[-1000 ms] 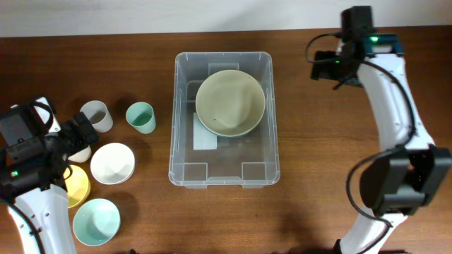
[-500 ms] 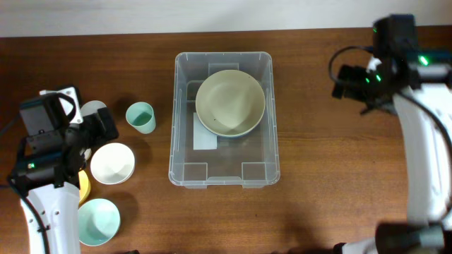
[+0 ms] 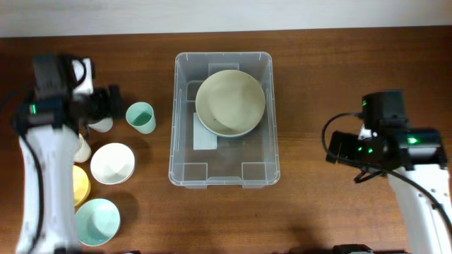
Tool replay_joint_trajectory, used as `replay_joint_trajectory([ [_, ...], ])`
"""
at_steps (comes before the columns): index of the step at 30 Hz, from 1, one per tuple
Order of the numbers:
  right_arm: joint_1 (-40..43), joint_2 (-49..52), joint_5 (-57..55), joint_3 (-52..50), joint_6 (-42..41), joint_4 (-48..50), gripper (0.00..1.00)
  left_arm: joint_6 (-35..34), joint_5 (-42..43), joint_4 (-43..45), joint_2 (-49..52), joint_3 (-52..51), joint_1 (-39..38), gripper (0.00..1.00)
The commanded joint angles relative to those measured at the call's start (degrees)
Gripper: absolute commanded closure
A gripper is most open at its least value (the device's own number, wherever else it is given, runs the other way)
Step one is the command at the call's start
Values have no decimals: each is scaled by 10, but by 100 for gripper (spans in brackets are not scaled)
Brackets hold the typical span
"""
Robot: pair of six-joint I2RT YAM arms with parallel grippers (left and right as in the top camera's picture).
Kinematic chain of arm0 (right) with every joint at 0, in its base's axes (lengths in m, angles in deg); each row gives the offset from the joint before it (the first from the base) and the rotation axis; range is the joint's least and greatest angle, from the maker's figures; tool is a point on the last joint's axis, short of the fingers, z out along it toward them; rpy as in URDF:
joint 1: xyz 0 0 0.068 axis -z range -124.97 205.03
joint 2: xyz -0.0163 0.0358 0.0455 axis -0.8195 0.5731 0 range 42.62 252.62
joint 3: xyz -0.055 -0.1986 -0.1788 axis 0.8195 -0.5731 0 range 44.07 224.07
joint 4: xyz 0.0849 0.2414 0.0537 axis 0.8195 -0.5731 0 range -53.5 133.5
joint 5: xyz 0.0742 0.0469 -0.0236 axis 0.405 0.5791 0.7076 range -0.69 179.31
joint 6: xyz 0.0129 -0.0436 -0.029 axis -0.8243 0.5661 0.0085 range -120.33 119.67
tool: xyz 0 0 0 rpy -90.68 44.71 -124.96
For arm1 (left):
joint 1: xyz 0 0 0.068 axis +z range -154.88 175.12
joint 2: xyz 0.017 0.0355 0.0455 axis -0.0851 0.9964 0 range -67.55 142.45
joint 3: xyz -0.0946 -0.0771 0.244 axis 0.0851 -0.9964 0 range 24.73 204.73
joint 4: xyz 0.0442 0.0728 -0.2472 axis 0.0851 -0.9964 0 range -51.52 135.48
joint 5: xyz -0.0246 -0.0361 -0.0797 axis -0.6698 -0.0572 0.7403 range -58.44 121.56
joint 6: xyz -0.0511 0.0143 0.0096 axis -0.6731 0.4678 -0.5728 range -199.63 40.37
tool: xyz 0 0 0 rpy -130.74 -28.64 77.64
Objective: Pack container
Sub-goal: 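Reach the left gripper to the mint-green cup and grasp it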
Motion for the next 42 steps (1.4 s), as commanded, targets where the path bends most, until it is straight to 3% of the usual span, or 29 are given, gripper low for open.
replay_joint_trajectory([
  [1, -12, -5, 1, -34, -7, 18, 0, 50, 14, -69, 110, 140, -19, 2],
  [4, -14, -5, 1, -38, -7, 35, 0, 66, 14, -110, 205, 229, -42, 1],
  [13, -14, -5, 1, -38, -7, 38, 1, 126, 15, -120, 286, 232, -62, 1],
  [18, -14, -5, 1, -38, -7, 42, 1, 139, 49, -124, 308, 231, -63, 1],
  [42, -14, -5, -1, -39, -5, 38, 1, 139, 24, -126, 361, 215, -56, 1],
])
